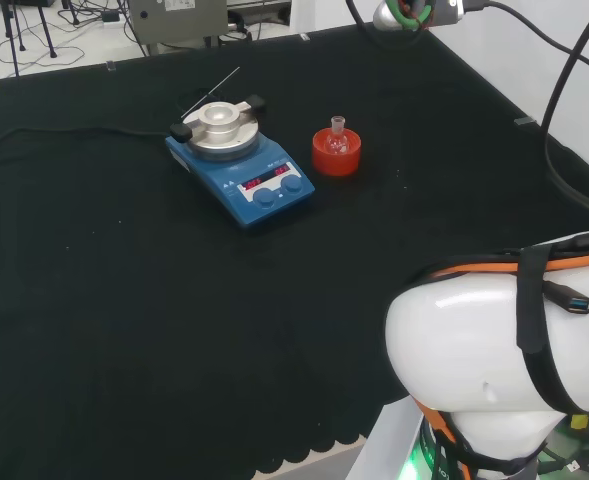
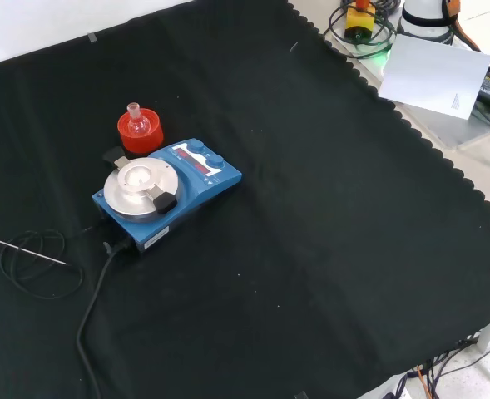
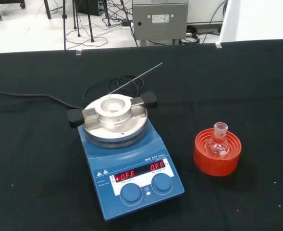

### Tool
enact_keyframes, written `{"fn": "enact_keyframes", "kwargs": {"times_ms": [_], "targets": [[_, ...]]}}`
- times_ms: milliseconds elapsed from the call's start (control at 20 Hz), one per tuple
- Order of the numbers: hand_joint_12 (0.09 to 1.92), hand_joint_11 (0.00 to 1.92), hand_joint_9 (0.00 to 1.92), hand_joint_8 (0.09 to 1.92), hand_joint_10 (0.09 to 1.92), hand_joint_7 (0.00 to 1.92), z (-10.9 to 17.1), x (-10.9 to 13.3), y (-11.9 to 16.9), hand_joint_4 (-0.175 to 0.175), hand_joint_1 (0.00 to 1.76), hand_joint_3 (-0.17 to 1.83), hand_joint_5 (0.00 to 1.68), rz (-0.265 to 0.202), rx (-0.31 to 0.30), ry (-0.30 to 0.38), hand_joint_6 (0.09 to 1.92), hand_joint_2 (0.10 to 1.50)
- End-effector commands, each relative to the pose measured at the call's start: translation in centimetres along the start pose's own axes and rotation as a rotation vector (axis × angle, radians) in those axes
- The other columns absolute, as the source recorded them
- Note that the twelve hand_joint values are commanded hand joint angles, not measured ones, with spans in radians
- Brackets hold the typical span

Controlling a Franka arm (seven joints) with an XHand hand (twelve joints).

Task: Pick up the round-bottom flask.

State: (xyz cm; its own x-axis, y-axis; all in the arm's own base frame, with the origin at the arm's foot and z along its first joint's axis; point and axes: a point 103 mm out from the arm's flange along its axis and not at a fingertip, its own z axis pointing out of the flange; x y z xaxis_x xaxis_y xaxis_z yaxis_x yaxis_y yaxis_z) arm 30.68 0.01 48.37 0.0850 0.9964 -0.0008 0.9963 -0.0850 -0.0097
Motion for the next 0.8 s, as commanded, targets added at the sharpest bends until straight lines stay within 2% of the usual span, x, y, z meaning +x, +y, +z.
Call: {"fn": "enact_keyframes", "kwargs": {"times_ms": [50, 100, 200, 550, 800], "targets": [[1.05, 0.34, 0.38, 0.7, 0.79, 0.29, 0.0, 0.0, 0.0, 0.002, 0.34, 0.62, 0.23, 0.001, -0.009, -0.007, 0.09, 1.05], [0.98, 0.17, 0.23, 0.58, 0.71, 0.15, 0.0, 0.0, 0.0, 0.003, 0.2, 0.5, 0.24, 0.001, -0.01, -0.009, 0.09, 1.14], [0.92, 0.04, 0.12, 0.49, 0.65, 0.06, 0.0, -0.1, 0.1, 0.003, 0.1, 0.39, 0.25, 0.003, -0.009, -0.008, 0.09, 1.22], [0.9, 0.0, 0.09, 0.46, 0.63, 0.04, 1.0, -0.9, 0.8, 0.003, 0.08, 0.33, 0.25, 0.006, 0.002, 0.01, 0.09, 1.25], [0.9, 0.0, 0.09, 0.45, 0.63, 0.04, 1.9, -1.8, 2.3, 0.003, 0.09, 0.31, 0.26, 0.039, 0.015, 0.013, 0.09, 1.25]]}}
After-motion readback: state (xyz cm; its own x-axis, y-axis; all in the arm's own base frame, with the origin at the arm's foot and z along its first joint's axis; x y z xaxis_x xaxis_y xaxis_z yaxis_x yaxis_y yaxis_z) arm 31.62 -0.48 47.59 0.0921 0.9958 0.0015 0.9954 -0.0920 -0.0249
